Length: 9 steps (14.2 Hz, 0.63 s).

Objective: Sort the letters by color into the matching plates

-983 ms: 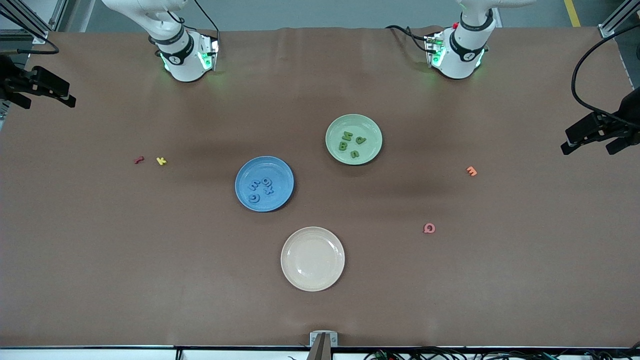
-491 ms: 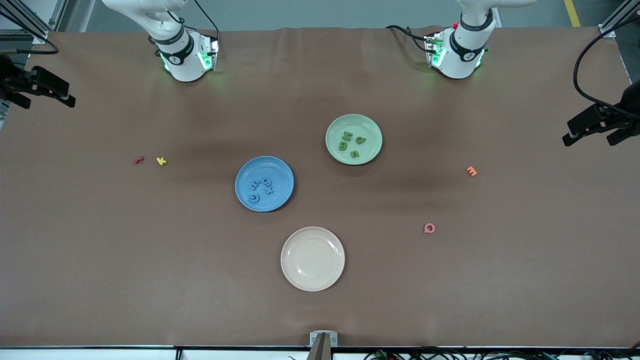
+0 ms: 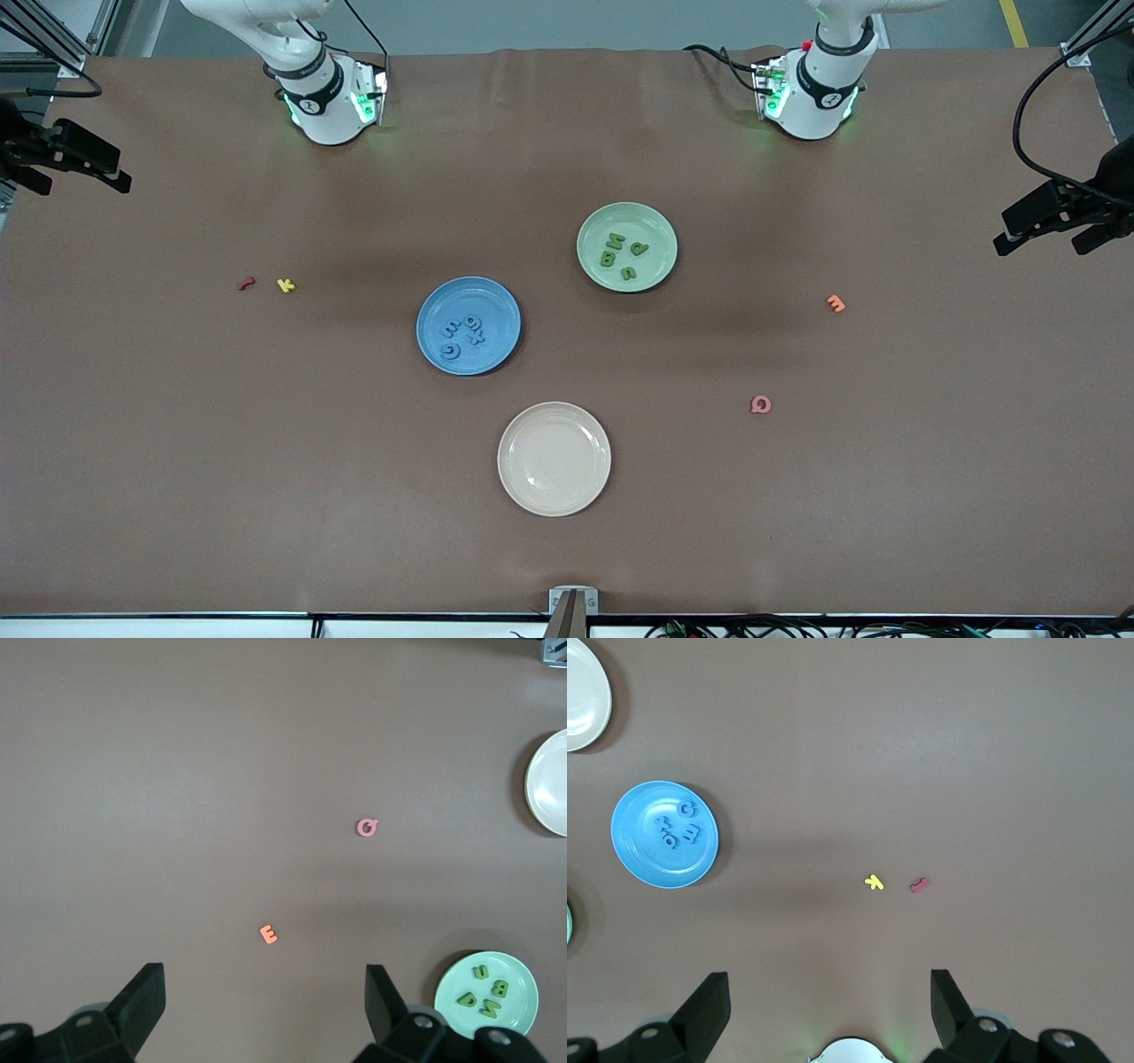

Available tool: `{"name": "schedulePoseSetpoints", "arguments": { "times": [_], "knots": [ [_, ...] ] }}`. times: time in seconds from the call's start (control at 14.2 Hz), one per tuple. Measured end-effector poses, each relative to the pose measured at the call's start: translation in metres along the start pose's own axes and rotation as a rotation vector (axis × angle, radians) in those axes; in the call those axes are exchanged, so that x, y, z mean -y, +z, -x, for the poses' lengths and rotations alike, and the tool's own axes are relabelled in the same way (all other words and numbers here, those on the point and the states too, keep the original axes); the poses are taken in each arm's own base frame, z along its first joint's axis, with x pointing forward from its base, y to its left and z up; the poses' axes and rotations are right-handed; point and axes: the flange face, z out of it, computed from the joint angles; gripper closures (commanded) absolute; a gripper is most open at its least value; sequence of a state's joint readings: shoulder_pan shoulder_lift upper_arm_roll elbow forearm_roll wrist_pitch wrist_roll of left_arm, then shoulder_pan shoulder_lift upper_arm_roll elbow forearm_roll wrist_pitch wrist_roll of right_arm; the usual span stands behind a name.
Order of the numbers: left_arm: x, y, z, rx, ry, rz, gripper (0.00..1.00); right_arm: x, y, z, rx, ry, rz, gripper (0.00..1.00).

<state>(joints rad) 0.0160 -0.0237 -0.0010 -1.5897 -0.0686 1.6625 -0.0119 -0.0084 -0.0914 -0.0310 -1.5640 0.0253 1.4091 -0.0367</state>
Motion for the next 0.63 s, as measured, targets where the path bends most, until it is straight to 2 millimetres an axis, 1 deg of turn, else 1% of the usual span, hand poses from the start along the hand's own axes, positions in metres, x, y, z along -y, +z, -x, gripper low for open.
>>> {"name": "schedulePoseSetpoints", "arguments": {
  "times": [0.42, 0.63],
  "knots": [
    [-0.006, -0.003, 0.001, -0.008, 0.010, 0.001, 0.00, 0.000, 0.000, 0.000, -0.001, 0.000, 0.000, 0.00],
    [-0.022, -0.002, 0.002, -0.006, 0.039, 0.003, 0.00, 0.000, 0.000, 0.000, -0.001, 0.000, 0.000, 0.00]
  ]
}}
